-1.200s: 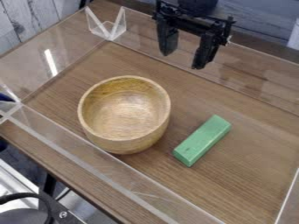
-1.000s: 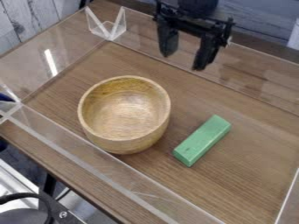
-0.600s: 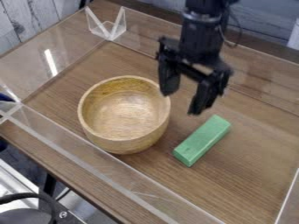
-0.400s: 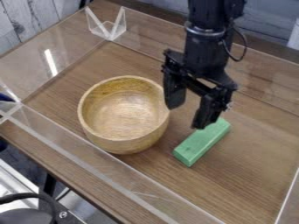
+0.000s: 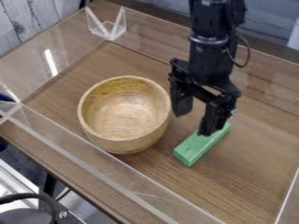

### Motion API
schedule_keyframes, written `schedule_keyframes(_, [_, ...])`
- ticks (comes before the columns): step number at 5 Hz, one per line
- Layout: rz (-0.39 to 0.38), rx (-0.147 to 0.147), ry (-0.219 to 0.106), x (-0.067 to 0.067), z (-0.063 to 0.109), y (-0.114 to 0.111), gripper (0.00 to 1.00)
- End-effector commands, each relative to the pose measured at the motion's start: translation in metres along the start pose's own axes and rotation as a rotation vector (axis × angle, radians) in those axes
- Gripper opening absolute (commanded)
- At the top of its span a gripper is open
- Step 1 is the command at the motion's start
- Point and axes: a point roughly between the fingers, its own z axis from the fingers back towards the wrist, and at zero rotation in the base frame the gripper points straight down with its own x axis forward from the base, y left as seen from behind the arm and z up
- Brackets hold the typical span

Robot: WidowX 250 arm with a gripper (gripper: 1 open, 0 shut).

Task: Put the green block in the brown bowl

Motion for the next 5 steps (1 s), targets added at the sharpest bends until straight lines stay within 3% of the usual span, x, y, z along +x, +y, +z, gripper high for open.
schedule_keyframes(1, [-0.023,-0.002,-0.021,0.010,-0.010,-0.006,1.00])
schedule_keyframes(2, [-0.066,-0.008,-0.028,0.012,-0.025,-0.008,1.00])
schedule_keyframes(3, [-0.104,-0.010,-0.071,0.016,-0.032,-0.009,1.00])
schedule_keyframes(5, [0.079,0.089,-0.195,0.015,-0.025,-0.003,1.00])
